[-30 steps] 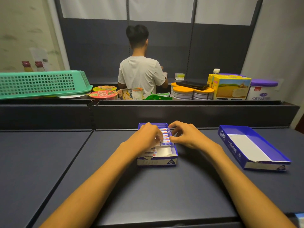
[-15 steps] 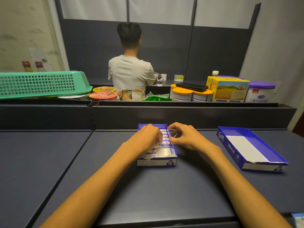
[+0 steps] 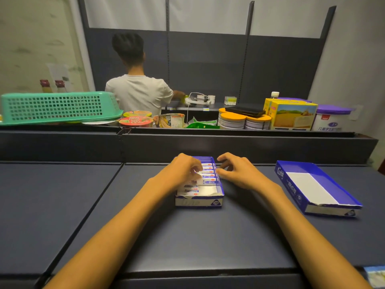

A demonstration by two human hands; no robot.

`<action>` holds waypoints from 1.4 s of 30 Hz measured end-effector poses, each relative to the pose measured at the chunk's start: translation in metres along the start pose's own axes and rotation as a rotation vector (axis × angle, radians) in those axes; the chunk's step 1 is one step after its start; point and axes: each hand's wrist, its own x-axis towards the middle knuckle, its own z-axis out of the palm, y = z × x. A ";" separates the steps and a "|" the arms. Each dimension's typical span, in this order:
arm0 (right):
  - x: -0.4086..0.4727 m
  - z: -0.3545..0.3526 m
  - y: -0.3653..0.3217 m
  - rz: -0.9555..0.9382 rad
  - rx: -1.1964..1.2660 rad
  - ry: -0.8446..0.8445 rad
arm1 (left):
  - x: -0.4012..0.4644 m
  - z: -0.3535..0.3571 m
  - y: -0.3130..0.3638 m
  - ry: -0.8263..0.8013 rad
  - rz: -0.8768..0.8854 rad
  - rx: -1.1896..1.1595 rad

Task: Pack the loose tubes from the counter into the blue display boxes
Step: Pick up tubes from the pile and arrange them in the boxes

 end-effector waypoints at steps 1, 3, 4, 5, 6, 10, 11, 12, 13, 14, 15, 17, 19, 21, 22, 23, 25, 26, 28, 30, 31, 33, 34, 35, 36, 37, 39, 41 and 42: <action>-0.002 -0.002 0.001 0.001 0.009 0.031 | -0.005 -0.005 -0.003 0.038 -0.014 -0.018; -0.006 -0.005 0.003 -0.002 0.023 0.079 | -0.017 -0.017 -0.011 0.138 -0.046 -0.049; -0.007 -0.006 0.003 -0.008 0.024 0.093 | -0.025 -0.023 -0.017 0.186 -0.061 -0.054; -0.008 -0.006 0.002 -0.016 0.022 0.100 | -0.032 -0.030 -0.022 0.225 -0.080 -0.052; -0.008 -0.006 0.000 -0.027 0.019 0.102 | -0.041 -0.036 -0.028 0.253 -0.101 -0.042; -0.006 0.003 -0.026 -0.082 -0.018 0.100 | -0.076 -0.056 -0.049 0.276 -0.215 0.049; -0.006 0.009 -0.036 -0.095 -0.035 0.099 | -0.086 -0.060 -0.054 0.259 -0.241 0.073; -0.007 0.014 -0.046 -0.110 -0.054 0.095 | -0.095 -0.064 -0.059 0.232 -0.268 0.093; -0.007 0.019 -0.057 -0.131 -0.074 0.087 | -0.103 -0.067 -0.064 0.205 -0.292 0.110; -0.008 0.024 -0.068 -0.159 -0.094 0.078 | -0.112 -0.070 -0.069 0.175 -0.315 0.127; -0.009 0.030 -0.080 -0.189 -0.113 0.072 | -0.122 -0.073 -0.074 0.149 -0.336 0.148; -0.012 0.043 -0.106 -0.247 -0.143 0.066 | -0.143 -0.081 -0.084 0.116 -0.379 0.188; -0.013 0.059 -0.134 -0.303 -0.186 0.057 | -0.169 -0.092 -0.096 0.118 -0.411 0.199; -0.014 0.081 -0.165 -0.354 -0.237 0.046 | -0.199 -0.105 -0.111 0.118 -0.431 0.212; -0.015 0.093 -0.182 -0.376 -0.251 0.038 | -0.216 -0.113 -0.120 0.111 -0.442 0.225; -0.017 0.107 -0.200 -0.398 -0.261 0.030 | -0.234 -0.121 -0.130 0.103 -0.458 0.240; -0.021 0.137 -0.236 -0.442 -0.277 0.003 | -0.273 -0.138 -0.150 0.088 -0.498 0.263; -0.023 0.153 -0.255 -0.466 -0.287 -0.014 | -0.294 -0.147 -0.161 0.083 -0.517 0.268; -0.026 0.186 -0.293 -0.506 -0.303 -0.049 | -0.336 -0.165 -0.183 0.076 -0.546 0.283; -0.030 0.217 -0.331 -0.528 -0.298 -0.075 | -0.377 -0.182 -0.203 0.080 -0.573 0.298; -0.031 0.232 -0.349 -0.540 -0.293 -0.079 | -0.397 -0.189 -0.213 0.086 -0.584 0.306; -0.034 0.257 -0.383 -0.563 -0.285 -0.079 | -0.432 -0.202 -0.231 0.094 -0.595 0.321; -0.035 0.270 -0.403 -0.579 -0.283 -0.082 | -0.451 -0.211 -0.241 0.099 -0.608 0.322; -0.035 0.282 -0.421 -0.594 -0.283 -0.089 | -0.468 -0.219 -0.250 0.105 -0.622 0.320; -0.036 0.292 -0.439 -0.612 -0.286 -0.092 | -0.482 -0.228 -0.258 0.111 -0.638 0.319; -0.035 0.304 -0.458 -0.630 -0.289 -0.094 | -0.497 -0.238 -0.268 0.118 -0.655 0.323; -0.032 0.324 -0.493 -0.660 -0.296 -0.094 | -0.524 -0.254 -0.287 0.144 -0.688 0.337; -0.025 0.345 -0.522 -0.682 -0.302 -0.103 | -0.546 -0.267 -0.307 0.165 -0.720 0.352; -0.022 0.355 -0.535 -0.689 -0.305 -0.111 | -0.555 -0.272 -0.318 0.167 -0.736 0.358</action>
